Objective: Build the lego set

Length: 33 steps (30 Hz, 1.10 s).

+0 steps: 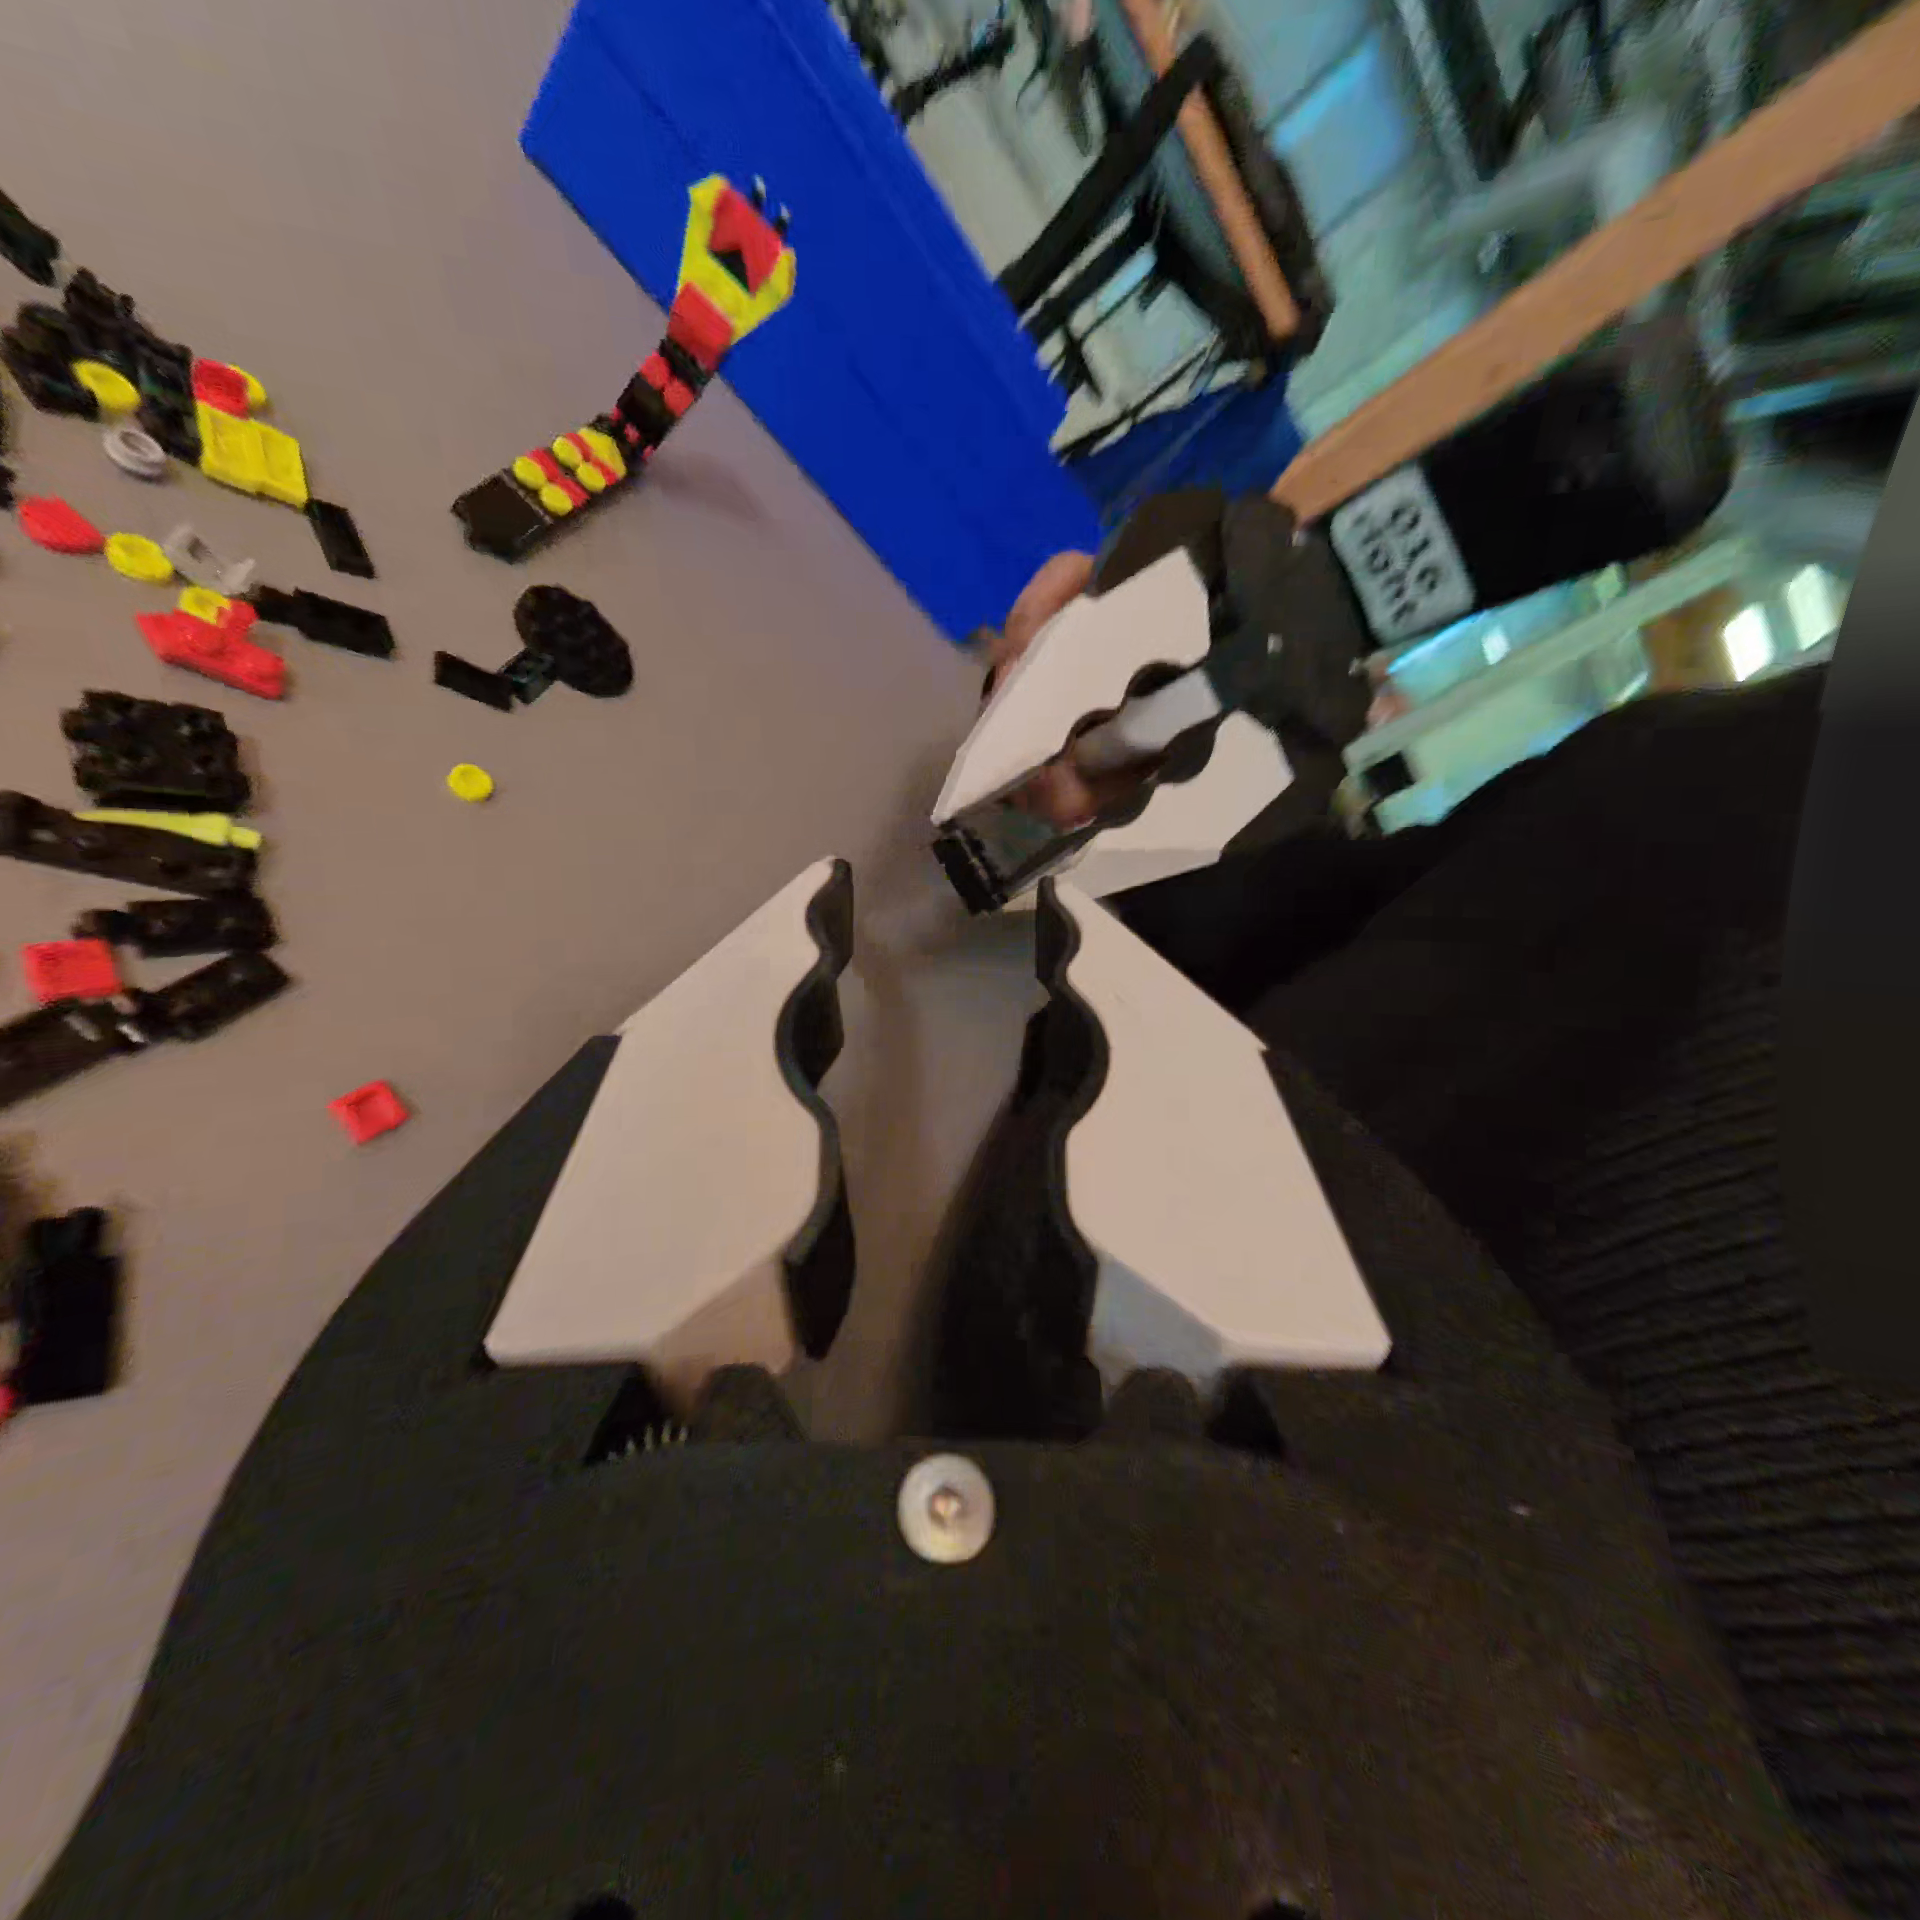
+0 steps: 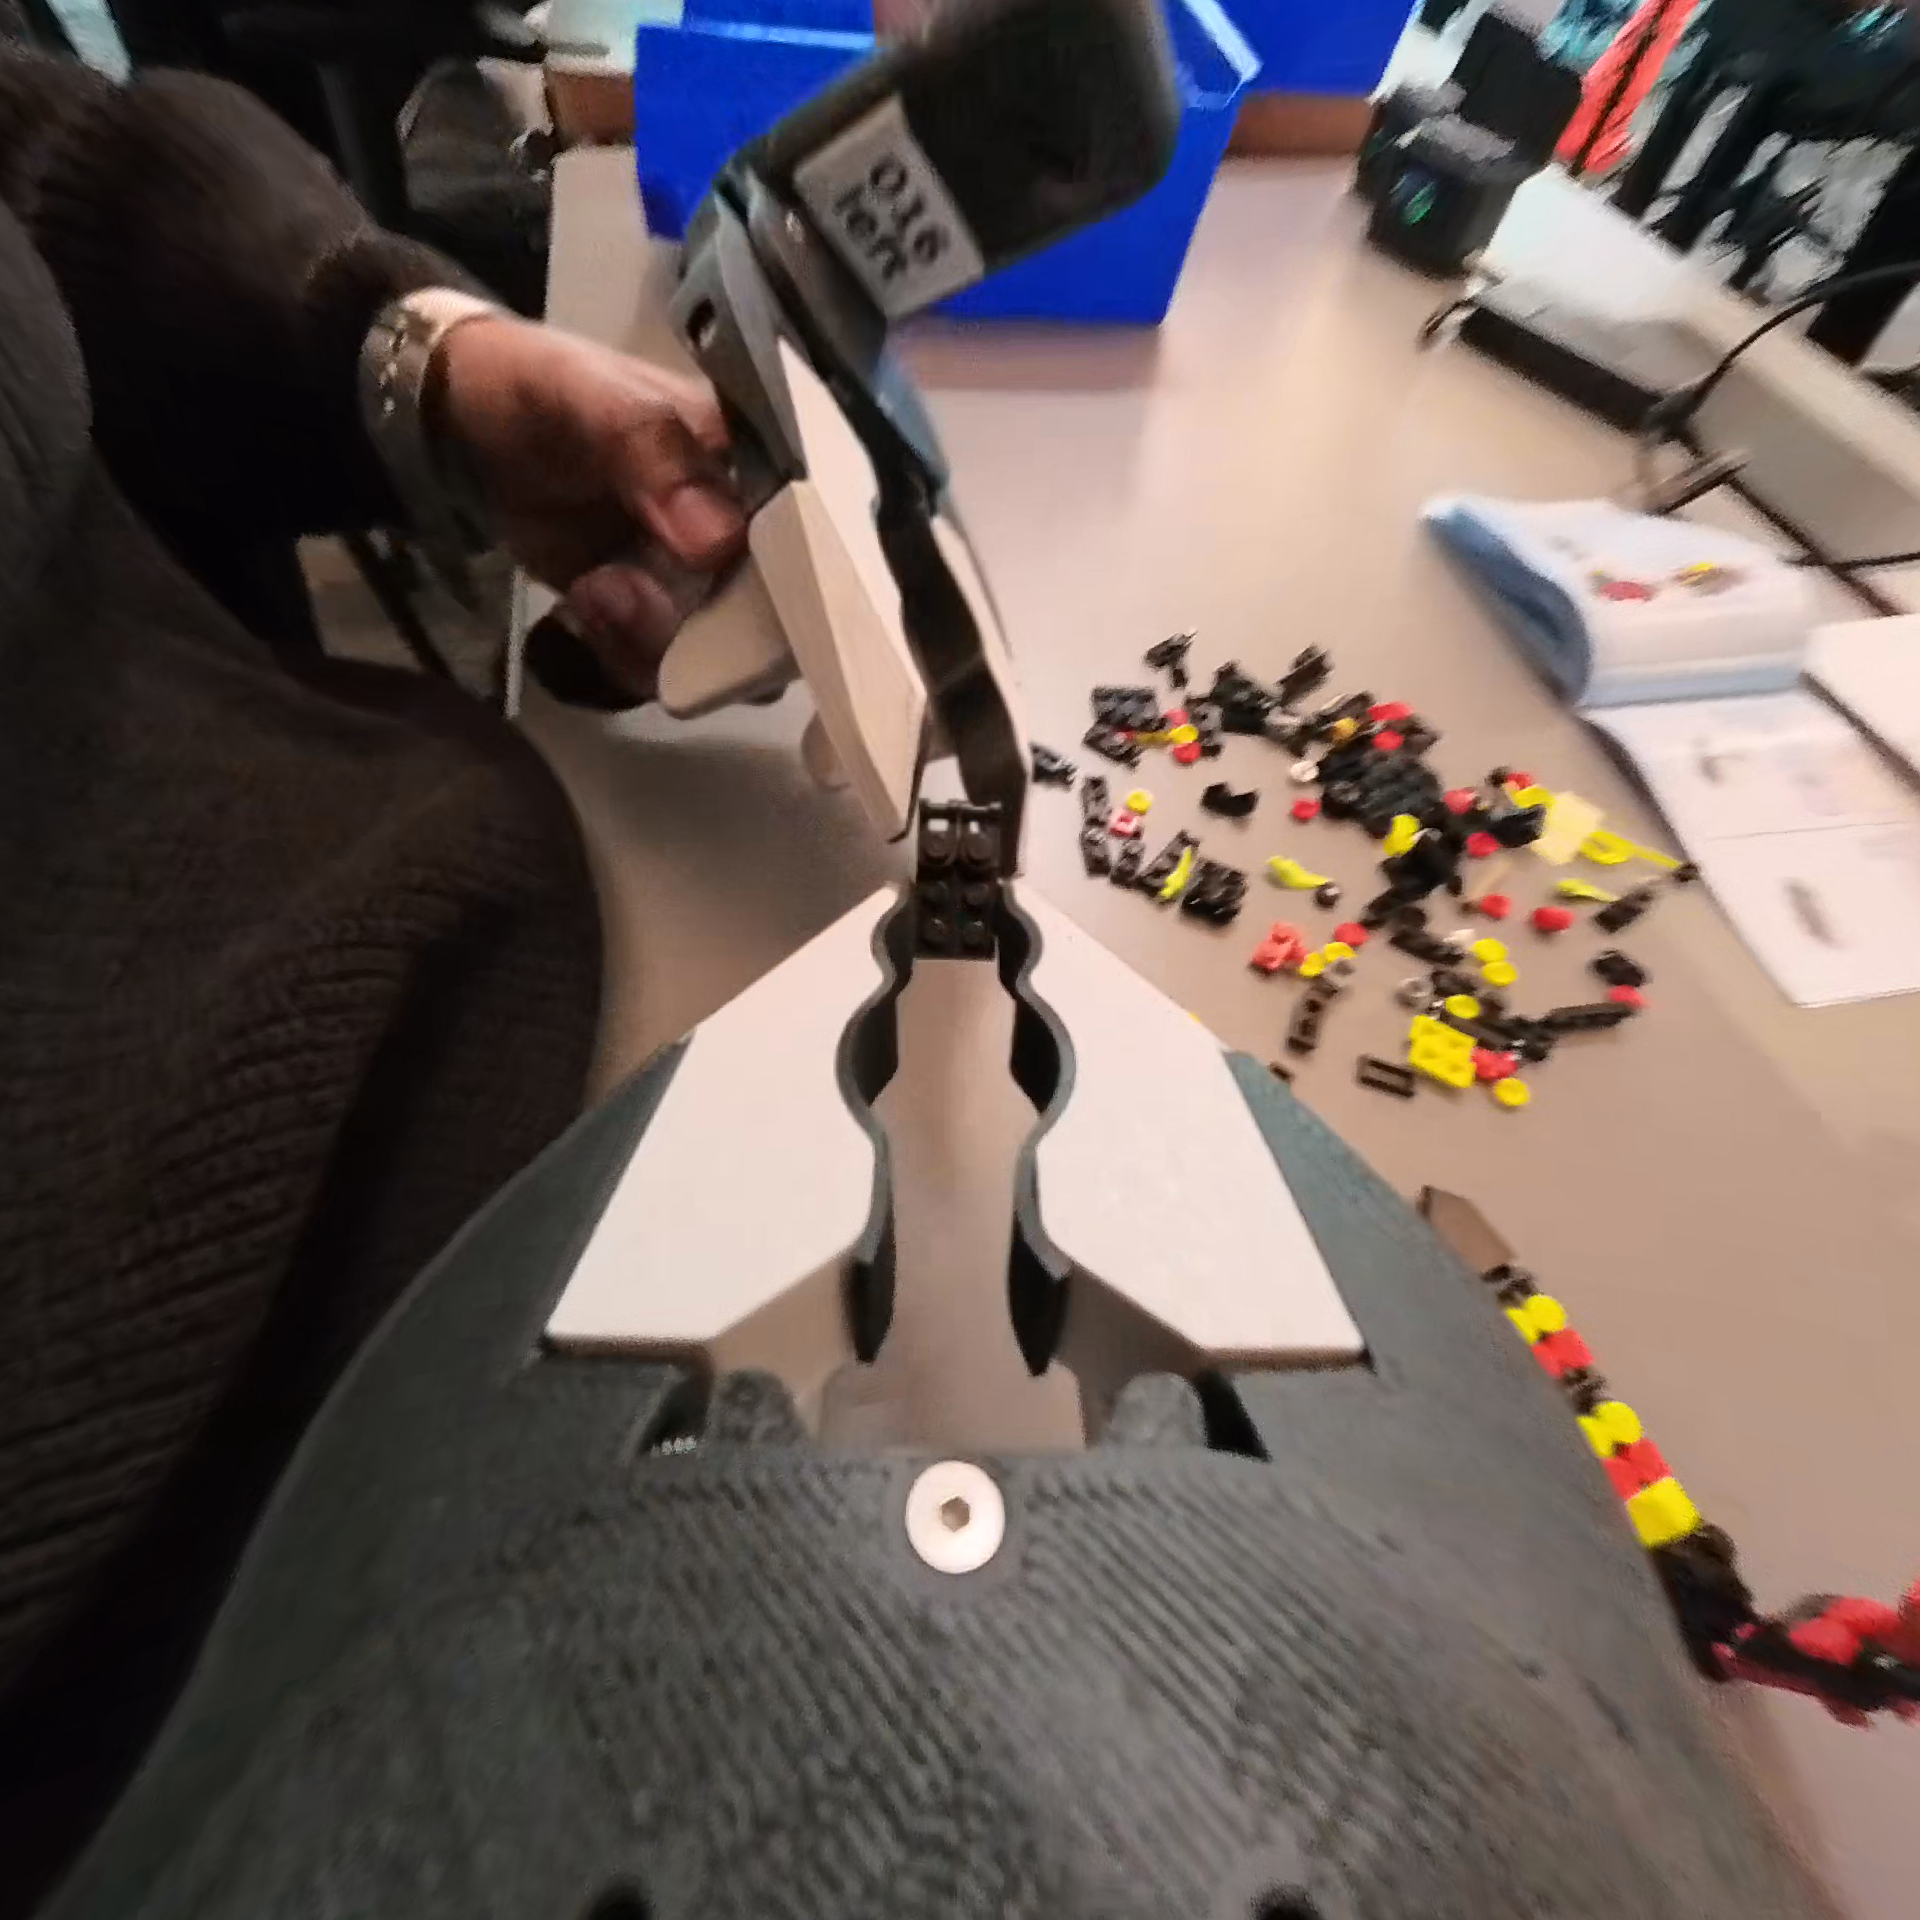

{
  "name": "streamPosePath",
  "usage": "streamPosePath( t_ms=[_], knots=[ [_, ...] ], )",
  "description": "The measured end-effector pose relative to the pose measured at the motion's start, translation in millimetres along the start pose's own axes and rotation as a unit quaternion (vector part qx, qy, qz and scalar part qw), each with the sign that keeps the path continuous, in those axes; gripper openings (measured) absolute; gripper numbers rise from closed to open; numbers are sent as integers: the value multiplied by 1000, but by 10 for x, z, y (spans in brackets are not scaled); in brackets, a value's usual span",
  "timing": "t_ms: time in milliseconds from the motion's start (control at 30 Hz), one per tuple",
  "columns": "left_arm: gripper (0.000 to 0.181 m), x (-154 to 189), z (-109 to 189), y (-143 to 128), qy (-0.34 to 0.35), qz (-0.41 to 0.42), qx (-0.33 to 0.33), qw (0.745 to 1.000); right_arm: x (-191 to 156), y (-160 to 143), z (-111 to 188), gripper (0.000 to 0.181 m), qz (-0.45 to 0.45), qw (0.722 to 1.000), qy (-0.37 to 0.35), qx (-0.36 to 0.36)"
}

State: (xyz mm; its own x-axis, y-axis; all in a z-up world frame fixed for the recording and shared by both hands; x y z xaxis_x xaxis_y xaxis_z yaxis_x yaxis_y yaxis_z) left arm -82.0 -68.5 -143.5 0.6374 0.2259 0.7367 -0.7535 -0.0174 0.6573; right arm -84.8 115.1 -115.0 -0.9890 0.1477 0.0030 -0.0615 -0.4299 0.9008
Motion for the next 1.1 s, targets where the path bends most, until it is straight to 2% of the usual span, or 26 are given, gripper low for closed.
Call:
streamPosePath(
  t_ms=[167, 300, 367, 600, 700, 767, 1100],
  knots=[
    [28, 31, -29, -16, -63, 62, 32, 996, -3, 48, 15, 14, 22, 998, -52, 18],
    [10, 3, -12, -16, -56, 71, 42, 995, -55, 59, -19, 14, 53, 996, -65, 13],
    [7, -9, -3, -17, -57, 74, 42, 995, -75, 64, -25, 14, 67, 995, -72, 13],
    [5, -24, 7, -28, -49, 55, 34, 997, -87, 56, -22, 14, 80, 994, -68, 14],
    [6, -34, 9, -28, -50, 63, 38, 996, -95, 59, -21, 14, 91, 993, -73, 11],
    [12, -48, 20, -22, -52, 74, 46, 995, -103, 55, -27, 14, 97, 993, -74, 8],
    [7, -79, 26, -41, -59, 95, 42, 993, -142, 63, -34, 13, 122, 989, -77, 6]
  ],
)
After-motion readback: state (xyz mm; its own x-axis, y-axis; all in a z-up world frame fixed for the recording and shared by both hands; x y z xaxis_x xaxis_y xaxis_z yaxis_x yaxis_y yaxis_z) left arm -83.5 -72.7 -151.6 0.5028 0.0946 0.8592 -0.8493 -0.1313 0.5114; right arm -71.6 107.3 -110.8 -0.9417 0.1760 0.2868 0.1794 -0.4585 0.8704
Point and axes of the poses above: each gripper's, where its closed fingertips meet, z back along the fingers, y out of its top, x = y × z across the jaws, the point moved 10 cm from there along z, back along the fingers, and after that the axes turned 4 degrees about -z, right-handed, at the moved point
